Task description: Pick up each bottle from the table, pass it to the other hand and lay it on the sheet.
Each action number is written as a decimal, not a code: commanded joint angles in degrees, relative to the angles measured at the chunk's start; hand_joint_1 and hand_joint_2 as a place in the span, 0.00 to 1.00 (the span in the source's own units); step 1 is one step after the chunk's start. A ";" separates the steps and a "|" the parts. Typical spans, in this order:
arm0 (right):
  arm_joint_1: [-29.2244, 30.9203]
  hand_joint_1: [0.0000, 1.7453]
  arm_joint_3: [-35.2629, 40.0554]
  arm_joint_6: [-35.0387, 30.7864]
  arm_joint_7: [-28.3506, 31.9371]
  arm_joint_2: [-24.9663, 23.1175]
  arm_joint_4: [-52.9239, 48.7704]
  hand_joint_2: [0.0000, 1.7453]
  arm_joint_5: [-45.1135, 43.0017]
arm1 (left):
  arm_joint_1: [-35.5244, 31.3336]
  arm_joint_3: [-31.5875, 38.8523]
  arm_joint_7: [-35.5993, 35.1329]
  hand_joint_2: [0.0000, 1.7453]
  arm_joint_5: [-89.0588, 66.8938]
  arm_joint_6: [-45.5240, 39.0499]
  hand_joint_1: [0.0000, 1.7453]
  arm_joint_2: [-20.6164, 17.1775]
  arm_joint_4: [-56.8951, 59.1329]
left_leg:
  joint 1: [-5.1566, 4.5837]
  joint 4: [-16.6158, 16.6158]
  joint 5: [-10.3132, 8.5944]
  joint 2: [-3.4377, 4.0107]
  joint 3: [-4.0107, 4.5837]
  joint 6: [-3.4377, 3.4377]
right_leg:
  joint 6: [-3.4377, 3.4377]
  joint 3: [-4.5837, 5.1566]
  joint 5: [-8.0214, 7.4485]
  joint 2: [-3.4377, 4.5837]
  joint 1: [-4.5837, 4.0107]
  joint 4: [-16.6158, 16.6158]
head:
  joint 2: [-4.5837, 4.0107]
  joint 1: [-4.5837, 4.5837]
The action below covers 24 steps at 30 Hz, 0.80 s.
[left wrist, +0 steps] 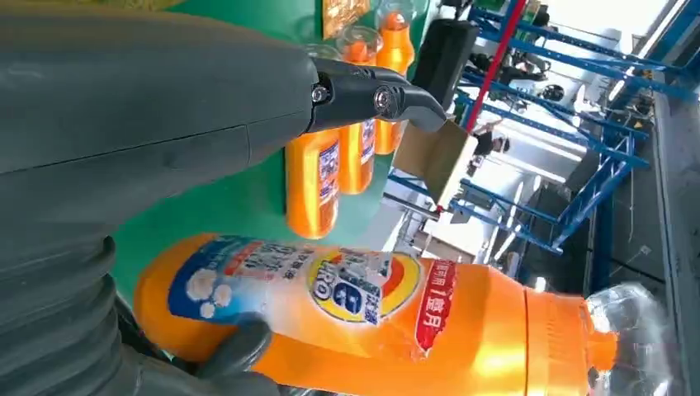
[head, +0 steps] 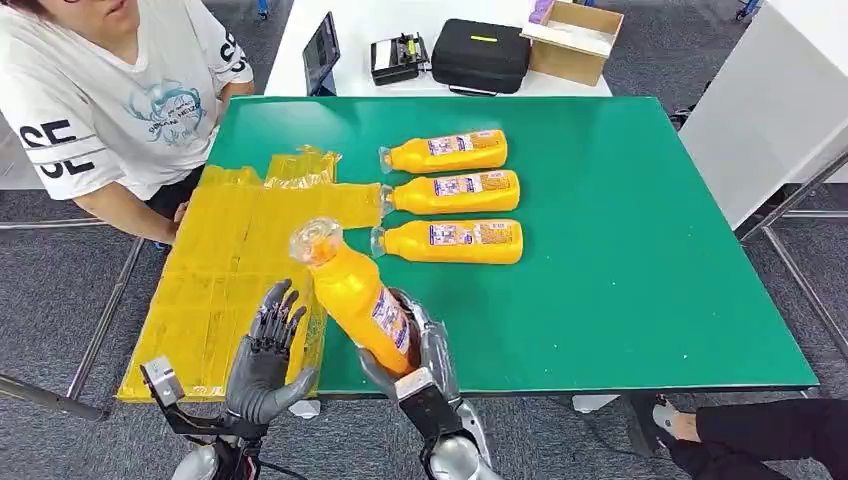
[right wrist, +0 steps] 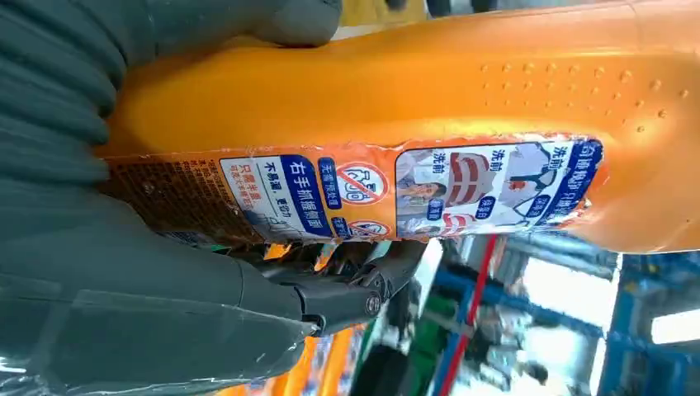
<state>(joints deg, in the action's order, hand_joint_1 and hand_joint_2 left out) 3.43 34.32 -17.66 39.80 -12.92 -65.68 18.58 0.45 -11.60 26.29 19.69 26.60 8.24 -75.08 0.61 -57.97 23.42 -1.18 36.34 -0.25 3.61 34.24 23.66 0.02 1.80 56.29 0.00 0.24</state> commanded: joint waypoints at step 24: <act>7.70 1.00 9.29 6.69 -1.35 -7.08 30.58 1.00 10.40 | -3.25 -2.76 -3.31 1.00 9.29 8.78 0.00 -1.99 8.23 | 0.05 0.05 0.05 0.06 -0.32 0.04 | -0.19 -0.28 0.06 -0.03 -0.10 -0.06 | 0.00 0.00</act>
<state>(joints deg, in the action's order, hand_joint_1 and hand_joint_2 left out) 11.33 39.76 -9.22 39.87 -16.52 -42.58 27.78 0.83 -11.98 24.52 29.62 37.46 7.23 -75.56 0.62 -57.97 23.42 -1.16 36.21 -0.23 3.59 34.19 23.66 0.03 1.77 56.28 0.00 0.24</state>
